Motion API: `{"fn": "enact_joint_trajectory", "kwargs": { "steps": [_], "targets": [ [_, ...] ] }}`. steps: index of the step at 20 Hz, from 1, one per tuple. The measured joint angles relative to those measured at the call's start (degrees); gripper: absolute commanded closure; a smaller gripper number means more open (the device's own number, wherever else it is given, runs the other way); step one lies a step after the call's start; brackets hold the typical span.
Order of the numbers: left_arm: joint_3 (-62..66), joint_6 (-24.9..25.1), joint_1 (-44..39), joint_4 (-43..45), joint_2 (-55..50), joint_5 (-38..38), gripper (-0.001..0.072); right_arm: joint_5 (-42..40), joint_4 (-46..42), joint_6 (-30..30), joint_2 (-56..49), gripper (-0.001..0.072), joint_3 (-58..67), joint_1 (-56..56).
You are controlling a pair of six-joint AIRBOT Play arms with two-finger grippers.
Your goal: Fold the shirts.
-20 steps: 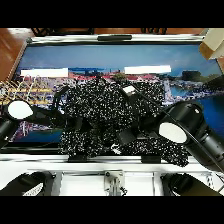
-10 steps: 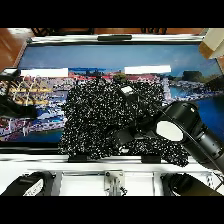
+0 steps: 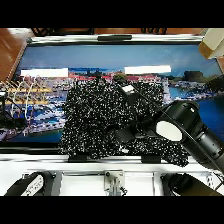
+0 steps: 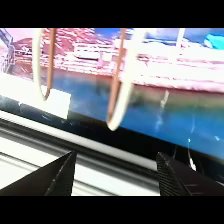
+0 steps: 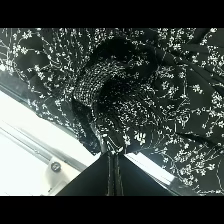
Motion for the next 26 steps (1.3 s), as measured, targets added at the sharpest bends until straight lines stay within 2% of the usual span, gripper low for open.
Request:
{"fn": "enact_joint_trajectory", "kwargs": {
  "steps": [9, 15, 16, 17, 23, 26],
  "targets": [
    [-1.9, 3.2, 3.1, 0.5, -10.4, 8.3, 0.0106, 0.0, -0.3, 2.1, 0.0, 0.0652, 0.0, 0.0],
    [-2.0, 5.0, 4.0, 0.5, -14.4, 10.7, 0.0115, 0.0, -0.1, 2.8, 0.0, 0.0652, 0.0, 0.0],
    [-1.9, 5.2, 4.4, 0.5, -14.7, 10.8, 0.0164, 0.0, -0.1, 2.8, 0.0, 0.0652, 0.0, 0.0],
    [-2.0, 5.5, 4.8, 0.3, -14.9, 10.8, 0.0179, 0.0, -0.1, 2.8, 0.0, 0.0652, 0.0, 0.0],
    [-2.3, 8.5, 5.8, -0.4, -15.5, 9.7, 0.0212, 0.0, -0.7, 2.9, 0.0, 0.0653, 0.0, 0.0],
    [-2.3, 10.3, 6.0, -0.5, -16.1, 9.0, 0.0332, 0.0, -0.9, 2.9, 0.0, 0.0652, 0.0, 0.0]
  ]
}}
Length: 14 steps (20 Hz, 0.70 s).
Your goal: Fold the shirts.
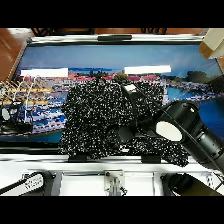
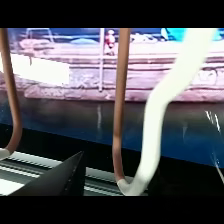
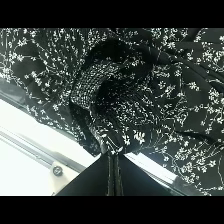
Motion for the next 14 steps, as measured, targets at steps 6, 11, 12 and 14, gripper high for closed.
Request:
{"fn": "enact_joint_trajectory", "kwargs": {
  "steps": [6, 11, 12, 14],
  "targets": [
    [0.0, 2.4, 0.2, -0.7, -1.2, -0.3, 0.0655, 0.0, -0.4, -0.1, 0.0, 0.0652, 0.0, 0.0],
    [0.5, 3.7, 0.2, -1.3, -1.1, -0.3, 0.0658, 0.0, -1.1, -1.1, 0.0, 0.0652, 0.0, 0.0],
    [0.9, 3.7, 0.1, -1.6, -0.7, -0.6, 0.0658, 0.0, -1.4, -1.3, 0.0, 0.0652, 0.0, 0.0],
    [1.7, 3.5, 0.0, -2.0, 1.1, -1.6, 0.0659, 0.0, -1.9, -1.7, 0.0, 0.0652, 0.0, 0.0]
  ]
}}
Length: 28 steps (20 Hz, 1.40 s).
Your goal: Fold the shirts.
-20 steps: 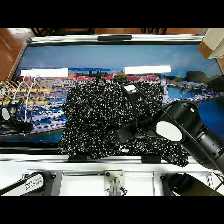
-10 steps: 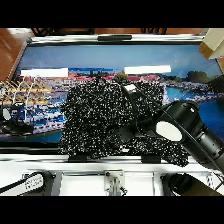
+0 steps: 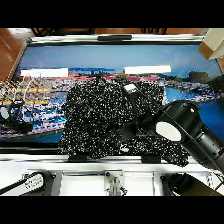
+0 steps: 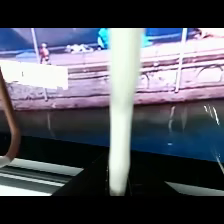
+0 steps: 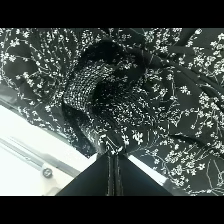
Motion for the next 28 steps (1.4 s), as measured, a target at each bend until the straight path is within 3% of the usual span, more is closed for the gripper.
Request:
{"fn": "enact_joint_trajectory", "kwargs": {
  "steps": [8, 11, 14, 17, 23, 28],
  "targets": [
    [2.3, -1.9, -1.4, -8.1, 15.9, -3.5, 0.0660, -2.4, -2.1, -0.4, 0.0, 0.0652, 0.1, 0.0],
    [2.5, -5.2, -6.5, -14.8, 24.7, -6.7, 0.0660, -2.8, -7.4, 0.2, 0.0, 0.0652, 1.1, 0.0],
    [2.7, -10.0, -19.6, -18.7, 32.8, -11.2, 0.0660, -2.6, -13.4, 1.7, 0.0, 0.0652, 2.6, 0.0],
    [2.8, -15.1, -36.4, -16.5, 36.9, -19.1, 0.0660, -1.0, -17.8, 3.7, 0.0, 0.0652, 3.2, -0.9],
    [2.6, -21.8, -67.6, -12.8, 37.8, -28.7, 0.0660, 0.4, -20.4, 6.7, 0.0, 0.0652, 3.6, -8.2],
    [2.6, -26.7, -86.7, -12.2, 37.0, -33.8, 0.0660, 0.7, -20.7, 7.1, 0.0, 0.0652, 3.6, -10.6]
  ]
}}
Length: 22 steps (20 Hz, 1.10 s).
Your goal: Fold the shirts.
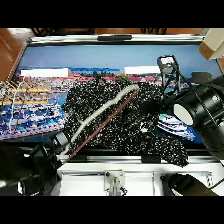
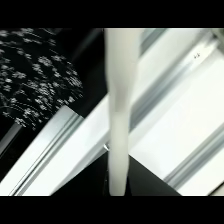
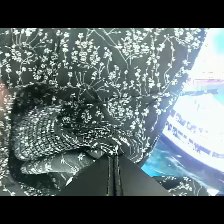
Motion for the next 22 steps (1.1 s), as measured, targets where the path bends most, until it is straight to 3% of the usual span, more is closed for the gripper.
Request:
{"fn": "enact_joint_trajectory", "kwargs": {
  "steps": [6, 17, 22],
  "targets": [
    [-2.1, -2.0, -9.7, 0.3, -0.2, -5.5, 0.0660, 0.0, -0.4, 0.1, 0.0, 0.0652, 0.0, -0.5],
    [-3.3, -5.7, -11.5, 5.3, -5.9, -0.7, 0.0660, 0.0, 4.9, -2.1, 3.1, 0.0653, 0.0, -0.5],
    [-3.2, -5.9, -11.5, 5.9, -5.0, -2.5, 0.0660, 2.1, 4.8, -3.3, 3.5, 0.0653, 0.0, -0.5]
  ]
}}
